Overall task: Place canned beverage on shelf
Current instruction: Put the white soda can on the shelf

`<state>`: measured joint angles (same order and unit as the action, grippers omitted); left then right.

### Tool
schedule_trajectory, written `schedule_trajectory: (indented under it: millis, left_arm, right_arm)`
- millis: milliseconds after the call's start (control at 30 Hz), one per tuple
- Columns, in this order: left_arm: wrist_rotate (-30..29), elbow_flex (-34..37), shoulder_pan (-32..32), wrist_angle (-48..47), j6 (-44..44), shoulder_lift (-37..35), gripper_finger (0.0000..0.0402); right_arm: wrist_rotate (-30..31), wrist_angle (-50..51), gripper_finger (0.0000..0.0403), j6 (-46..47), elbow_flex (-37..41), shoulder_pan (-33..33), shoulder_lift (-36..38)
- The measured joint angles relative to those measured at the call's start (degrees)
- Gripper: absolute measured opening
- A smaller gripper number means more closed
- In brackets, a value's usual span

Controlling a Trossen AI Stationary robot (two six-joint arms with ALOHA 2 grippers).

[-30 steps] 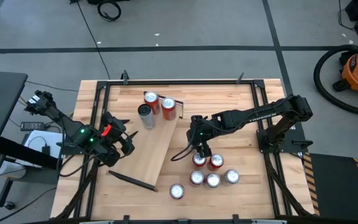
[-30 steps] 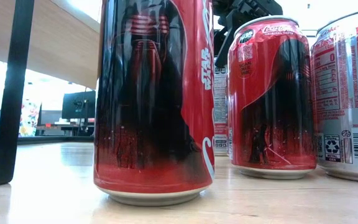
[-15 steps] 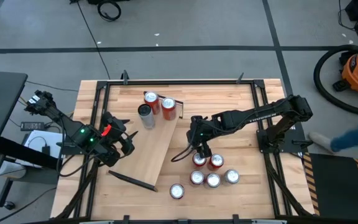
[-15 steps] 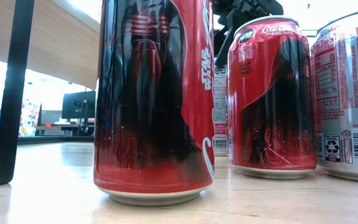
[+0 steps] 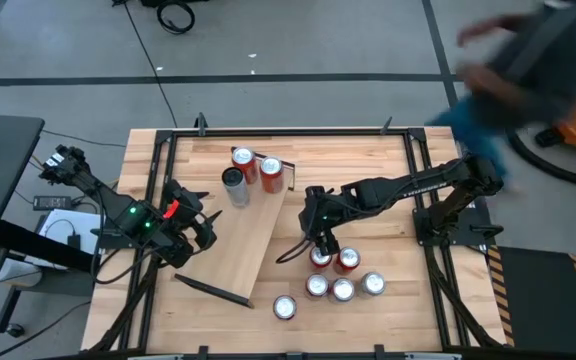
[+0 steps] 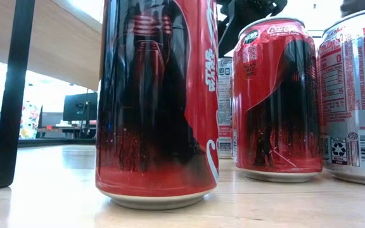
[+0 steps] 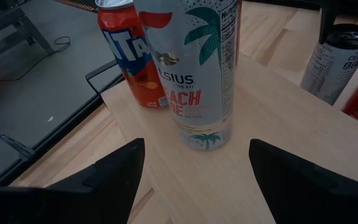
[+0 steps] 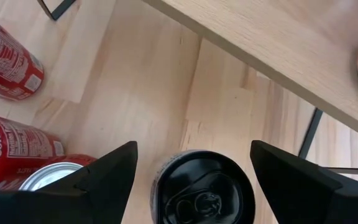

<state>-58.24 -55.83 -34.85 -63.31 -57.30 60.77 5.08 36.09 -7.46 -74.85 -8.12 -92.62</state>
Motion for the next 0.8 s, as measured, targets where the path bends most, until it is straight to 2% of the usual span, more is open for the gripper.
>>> schedule_trajectory:
  millis: [800]
  left_arm:
    - [-0.02, -0.02, 0.02, 0.11, -0.02, 0.0, 0.0302]
  right_arm:
    - [-0.02, 1.03, 0.0324, 0.44, 0.02, 0.0, 0.0]
